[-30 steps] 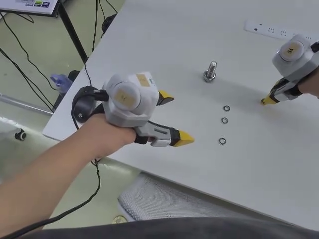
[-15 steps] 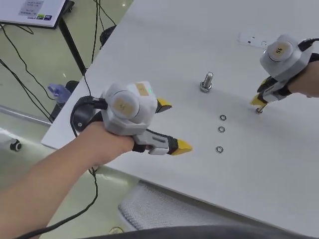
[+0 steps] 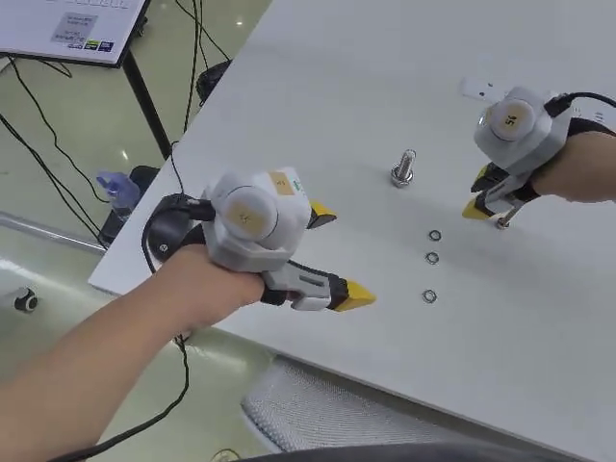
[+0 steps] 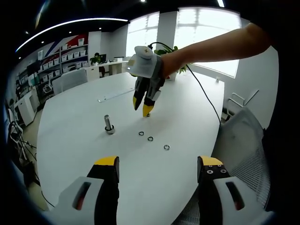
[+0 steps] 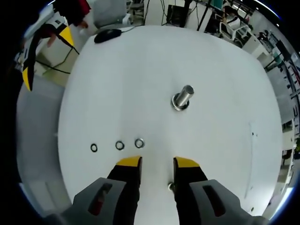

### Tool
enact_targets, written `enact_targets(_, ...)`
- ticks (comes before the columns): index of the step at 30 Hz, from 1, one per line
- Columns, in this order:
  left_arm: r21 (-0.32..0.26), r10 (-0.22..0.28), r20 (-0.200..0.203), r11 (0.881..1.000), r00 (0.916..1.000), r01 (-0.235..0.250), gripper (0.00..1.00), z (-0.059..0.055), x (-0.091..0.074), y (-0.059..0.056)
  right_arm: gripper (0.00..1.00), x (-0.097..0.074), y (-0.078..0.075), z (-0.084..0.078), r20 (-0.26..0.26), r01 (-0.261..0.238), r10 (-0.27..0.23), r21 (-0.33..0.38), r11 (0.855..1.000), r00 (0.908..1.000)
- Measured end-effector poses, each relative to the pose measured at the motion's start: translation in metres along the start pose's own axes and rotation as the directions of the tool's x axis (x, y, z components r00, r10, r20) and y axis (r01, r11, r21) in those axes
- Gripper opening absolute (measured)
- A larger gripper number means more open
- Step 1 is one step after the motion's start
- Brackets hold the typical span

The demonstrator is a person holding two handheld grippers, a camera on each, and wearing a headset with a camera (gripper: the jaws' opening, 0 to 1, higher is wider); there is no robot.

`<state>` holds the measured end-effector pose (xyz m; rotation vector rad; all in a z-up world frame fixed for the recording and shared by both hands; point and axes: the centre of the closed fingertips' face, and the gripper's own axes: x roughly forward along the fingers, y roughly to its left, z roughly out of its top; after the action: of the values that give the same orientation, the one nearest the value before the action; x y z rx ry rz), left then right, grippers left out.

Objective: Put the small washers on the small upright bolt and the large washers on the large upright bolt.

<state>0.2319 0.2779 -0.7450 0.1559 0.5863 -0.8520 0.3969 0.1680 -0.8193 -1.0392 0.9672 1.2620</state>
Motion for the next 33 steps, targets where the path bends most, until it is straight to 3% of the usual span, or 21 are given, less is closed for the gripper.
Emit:
enact_targets(4,0.005,0.0,0.0,1.0,1.0,0.0,0.67,0.0,-0.002,0.001,0.28,0.002,0.009,0.009,0.006,-0.004,0.004,-0.013,1.0,1.0)
enact_targets(15,0.009,-0.001,0.007,1.0,1.0,0.001,0.66,0.001,-0.006,0.004,0.28,0.021,0.026,0.01,-0.004,-0.047,0.047,-0.036,0.998,0.9989)
enact_targets(33,-0.002,-0.001,0.002,1.0,1.0,0.001,0.66,-0.008,-0.014,0.005,0.27,0.049,0.033,0.002,-0.034,-0.06,0.059,-0.033,0.998,0.9977)
